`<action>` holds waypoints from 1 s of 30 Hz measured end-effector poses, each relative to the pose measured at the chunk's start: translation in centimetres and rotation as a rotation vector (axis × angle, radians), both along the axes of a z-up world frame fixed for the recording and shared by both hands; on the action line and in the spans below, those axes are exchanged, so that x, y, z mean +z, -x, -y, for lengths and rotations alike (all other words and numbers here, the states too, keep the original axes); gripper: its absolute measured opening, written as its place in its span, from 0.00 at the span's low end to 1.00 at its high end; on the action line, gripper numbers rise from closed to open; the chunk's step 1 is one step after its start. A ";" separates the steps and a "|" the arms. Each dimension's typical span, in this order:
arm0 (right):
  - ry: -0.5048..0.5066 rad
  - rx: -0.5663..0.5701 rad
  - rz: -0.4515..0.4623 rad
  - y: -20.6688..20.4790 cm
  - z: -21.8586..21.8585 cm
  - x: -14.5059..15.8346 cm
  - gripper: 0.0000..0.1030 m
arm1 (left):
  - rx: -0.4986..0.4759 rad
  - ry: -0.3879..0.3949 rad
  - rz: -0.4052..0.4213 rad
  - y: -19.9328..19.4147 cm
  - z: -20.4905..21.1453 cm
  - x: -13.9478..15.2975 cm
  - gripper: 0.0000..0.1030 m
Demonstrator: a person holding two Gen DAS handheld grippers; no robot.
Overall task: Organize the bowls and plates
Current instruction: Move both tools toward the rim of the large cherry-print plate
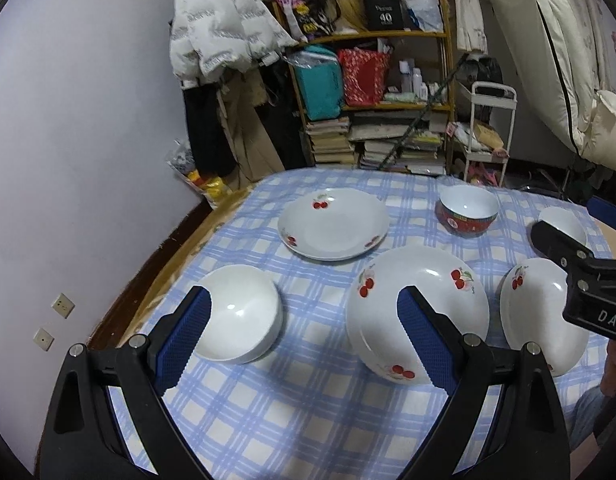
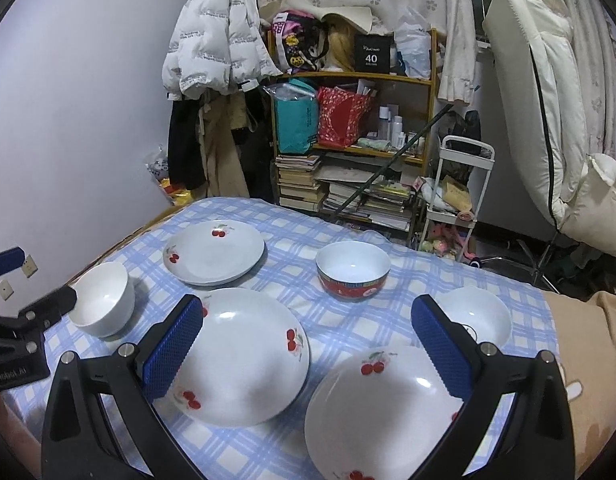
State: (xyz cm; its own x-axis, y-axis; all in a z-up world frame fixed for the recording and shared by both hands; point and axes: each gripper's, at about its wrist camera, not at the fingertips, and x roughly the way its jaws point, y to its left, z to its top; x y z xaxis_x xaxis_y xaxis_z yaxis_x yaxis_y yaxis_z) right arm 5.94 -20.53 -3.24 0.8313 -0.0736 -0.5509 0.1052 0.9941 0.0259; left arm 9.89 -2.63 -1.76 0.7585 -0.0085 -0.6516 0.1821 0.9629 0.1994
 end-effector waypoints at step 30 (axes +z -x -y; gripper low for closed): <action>-0.050 0.063 -0.287 -11.6 1.6 -9.4 0.85 | 0.021 0.128 -0.400 -7.5 1.8 -12.2 0.90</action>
